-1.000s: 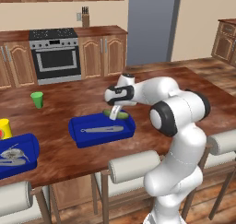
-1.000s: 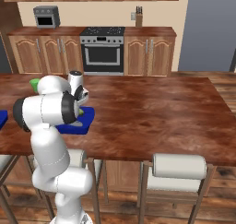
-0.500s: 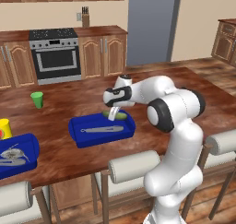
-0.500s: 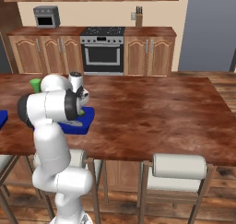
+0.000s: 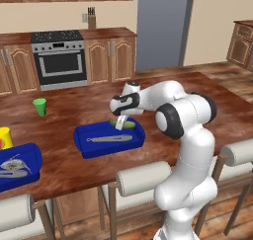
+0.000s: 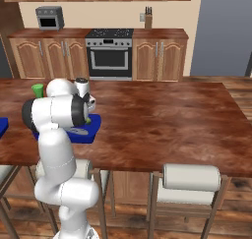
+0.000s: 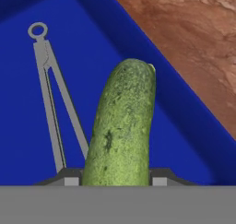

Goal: Gather the lemon wedge and cucumber from the fridge and place them on a tray on the dining counter. Then gather the fishs from the fridge and place them on the other tray.

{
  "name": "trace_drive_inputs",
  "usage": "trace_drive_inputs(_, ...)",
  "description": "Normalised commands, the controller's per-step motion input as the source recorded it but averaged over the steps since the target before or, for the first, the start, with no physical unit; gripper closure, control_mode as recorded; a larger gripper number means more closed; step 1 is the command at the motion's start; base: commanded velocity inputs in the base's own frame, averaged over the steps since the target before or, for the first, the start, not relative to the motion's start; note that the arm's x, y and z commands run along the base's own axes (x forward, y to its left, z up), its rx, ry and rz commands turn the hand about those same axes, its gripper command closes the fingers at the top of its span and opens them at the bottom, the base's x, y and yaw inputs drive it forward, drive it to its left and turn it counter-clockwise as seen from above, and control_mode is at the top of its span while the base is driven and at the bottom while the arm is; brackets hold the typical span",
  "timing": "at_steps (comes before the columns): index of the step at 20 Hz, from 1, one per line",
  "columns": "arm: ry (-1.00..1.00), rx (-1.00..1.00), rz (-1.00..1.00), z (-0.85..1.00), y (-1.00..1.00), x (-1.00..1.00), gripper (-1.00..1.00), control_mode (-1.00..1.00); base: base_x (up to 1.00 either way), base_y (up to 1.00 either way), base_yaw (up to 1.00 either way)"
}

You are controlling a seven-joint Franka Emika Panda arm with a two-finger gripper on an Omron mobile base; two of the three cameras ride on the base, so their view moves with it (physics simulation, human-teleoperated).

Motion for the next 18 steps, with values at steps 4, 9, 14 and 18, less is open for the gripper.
trace_drive_inputs(4,0.0,-0.01,0.0,-0.09,0.0,0.07,-1.0,-1.0,0.0,0.0,0.0)
trace_drive_inputs(9,0.0,0.0,0.0,-0.04,0.01,0.16,-1.0,-1.0,0.0,0.0,0.0)
trace_drive_inputs(14,0.0,0.0,0.0,0.0,0.0,0.2,-1.0,-1.0,0.0,0.0,0.0)
trace_drive_inputs(18,0.0,0.0,0.0,0.0,0.0,0.06,-1.0,-1.0,0.0,0.0,0.0)
